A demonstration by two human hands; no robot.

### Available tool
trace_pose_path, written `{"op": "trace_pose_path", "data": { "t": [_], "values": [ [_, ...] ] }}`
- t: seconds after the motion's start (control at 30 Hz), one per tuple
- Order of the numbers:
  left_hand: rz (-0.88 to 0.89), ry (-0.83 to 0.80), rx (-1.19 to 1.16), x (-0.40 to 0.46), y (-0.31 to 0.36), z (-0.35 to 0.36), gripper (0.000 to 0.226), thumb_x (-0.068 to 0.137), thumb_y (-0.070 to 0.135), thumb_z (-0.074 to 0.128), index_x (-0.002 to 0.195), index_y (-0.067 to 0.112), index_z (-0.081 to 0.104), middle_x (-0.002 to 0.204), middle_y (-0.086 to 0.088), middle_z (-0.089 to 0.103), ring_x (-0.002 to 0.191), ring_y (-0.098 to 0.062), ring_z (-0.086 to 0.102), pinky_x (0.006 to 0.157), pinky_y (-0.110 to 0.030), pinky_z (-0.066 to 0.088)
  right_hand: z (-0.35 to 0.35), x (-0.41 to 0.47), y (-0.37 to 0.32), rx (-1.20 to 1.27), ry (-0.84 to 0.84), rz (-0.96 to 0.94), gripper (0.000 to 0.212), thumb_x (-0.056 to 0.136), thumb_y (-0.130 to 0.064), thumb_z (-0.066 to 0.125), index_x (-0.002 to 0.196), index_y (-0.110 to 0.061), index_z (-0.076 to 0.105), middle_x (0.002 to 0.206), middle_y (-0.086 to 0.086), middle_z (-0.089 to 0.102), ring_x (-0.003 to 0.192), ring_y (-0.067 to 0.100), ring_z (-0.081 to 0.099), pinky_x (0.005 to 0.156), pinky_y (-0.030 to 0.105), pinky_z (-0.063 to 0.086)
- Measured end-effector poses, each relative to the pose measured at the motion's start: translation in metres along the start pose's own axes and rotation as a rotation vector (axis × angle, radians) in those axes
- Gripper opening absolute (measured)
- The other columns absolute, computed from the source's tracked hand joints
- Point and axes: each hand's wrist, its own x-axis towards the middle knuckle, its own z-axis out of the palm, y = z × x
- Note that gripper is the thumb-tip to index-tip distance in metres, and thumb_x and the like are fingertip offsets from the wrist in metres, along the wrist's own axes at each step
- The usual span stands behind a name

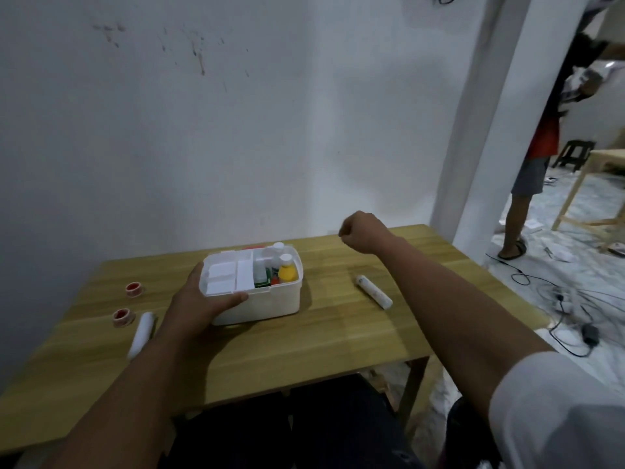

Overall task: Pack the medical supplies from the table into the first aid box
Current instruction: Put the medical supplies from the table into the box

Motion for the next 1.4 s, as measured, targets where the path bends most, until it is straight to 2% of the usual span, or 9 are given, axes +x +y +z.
{"op": "trace_pose_path", "data": {
  "t": [0.17, 0.27, 0.4, 0.77, 0.9, 1.1, 1.3, 1.37, 1.4],
  "values": [
    [0.011, 0.008, -0.016, -0.001, 0.002, 0.002, 0.119, 0.057, 0.064, 0.092, 0.158, 0.039, 0.033, 0.154, 0.001, 0.051, 0.133, -0.029, 0.051, 0.098, -0.051, 0.054, 0.005, -0.024, 0.093, -0.183, -0.11, 0.345, 0.021, 0.093, -0.024, 0.061, 0.104, -0.008, 0.066, 0.117, 0.011, 0.069, 0.099, 0.028, 0.064, 0.081, 0.035, 0.053],
    [0.021, 0.007, -0.022, -0.002, 0.005, 0.002, 0.121, 0.054, 0.066, 0.089, 0.158, 0.036, 0.034, 0.154, 0.0, 0.051, 0.134, -0.029, 0.051, 0.098, -0.049, 0.052, 0.012, -0.04, 0.11, -0.13, -0.192, 0.407, 0.047, 0.095, -0.053, 0.059, 0.082, -0.008, 0.057, 0.092, 0.009, 0.067, 0.082, 0.024, 0.059, 0.073, 0.033, 0.044],
    [0.022, -0.001, -0.01, -0.003, 0.007, -0.001, 0.141, 0.034, 0.09, 0.081, 0.157, 0.036, 0.036, 0.151, 0.004, 0.054, 0.131, -0.027, 0.053, 0.097, -0.048, 0.053, 0.015, -0.048, 0.092, -0.018, -0.234, 0.412, 0.065, 0.072, -0.078, 0.069, 0.066, -0.016, 0.05, 0.065, 0.004, 0.064, 0.067, 0.017, 0.062, 0.07, 0.034, 0.048],
    [0.011, -0.027, 0.002, 0.0, 0.004, -0.003, 0.144, 0.033, 0.091, 0.081, 0.157, 0.036, 0.033, 0.153, 0.004, 0.052, 0.132, -0.027, 0.051, 0.096, -0.048, 0.054, 0.036, -0.047, 0.037, -0.28, -0.278, 0.325, 0.035, 0.066, -0.039, 0.083, 0.073, -0.017, 0.058, 0.077, -0.002, 0.066, 0.074, 0.02, 0.066, 0.063, 0.028, 0.051],
    [0.01, -0.02, 0.004, 0.001, 0.002, -0.001, 0.143, 0.034, 0.089, 0.081, 0.158, 0.037, 0.032, 0.154, 0.003, 0.05, 0.133, -0.027, 0.051, 0.09, -0.044, 0.053, 0.034, -0.052, 0.031, -0.302, -0.361, 0.374, 0.039, 0.074, -0.046, 0.078, 0.069, -0.021, 0.05, 0.086, -0.003, 0.06, 0.078, 0.018, 0.059, 0.075, 0.031, 0.053],
    [-0.01, -0.011, 0.02, 0.005, -0.003, 0.001, 0.135, 0.044, 0.08, 0.087, 0.159, 0.037, 0.03, 0.155, 0.001, 0.049, 0.135, -0.03, 0.05, 0.095, -0.048, 0.055, 0.039, -0.051, 0.032, -0.272, -0.318, 0.415, 0.063, 0.057, -0.057, 0.083, 0.097, -0.011, 0.064, 0.086, 0.002, 0.07, 0.079, 0.023, 0.068, 0.076, 0.035, 0.059],
    [-0.001, -0.012, 0.009, 0.005, -0.002, 0.0, 0.132, 0.044, 0.081, 0.087, 0.157, 0.039, 0.032, 0.151, 0.004, 0.052, 0.131, -0.027, 0.052, 0.096, -0.05, 0.056, 0.029, -0.052, 0.012, -0.188, -0.387, 0.419, 0.043, 0.079, -0.03, 0.083, 0.116, -0.016, 0.065, 0.127, 0.012, 0.065, 0.116, 0.035, 0.063, 0.088, 0.039, 0.053],
    [0.0, -0.01, 0.004, 0.004, -0.002, 0.001, 0.13, 0.047, 0.077, 0.089, 0.157, 0.039, 0.032, 0.151, 0.004, 0.052, 0.132, -0.027, 0.052, 0.096, -0.049, 0.056, 0.023, -0.051, -0.003, -0.094, -0.421, 0.451, 0.019, 0.089, -0.035, 0.074, 0.097, -0.02, 0.064, 0.126, 0.01, 0.067, 0.114, 0.031, 0.067, 0.095, 0.04, 0.055],
    [-0.004, -0.007, 0.006, 0.004, -0.001, 0.0, 0.132, 0.045, 0.079, 0.088, 0.157, 0.039, 0.033, 0.15, 0.005, 0.053, 0.131, -0.026, 0.052, 0.097, -0.049, 0.055, 0.022, -0.047, -0.011, -0.032, -0.405, 0.427, 0.024, 0.086, -0.035, 0.078, 0.085, -0.016, 0.063, 0.113, 0.012, 0.072, 0.103, 0.03, 0.072, 0.088, 0.04, 0.059]
  ]
}}
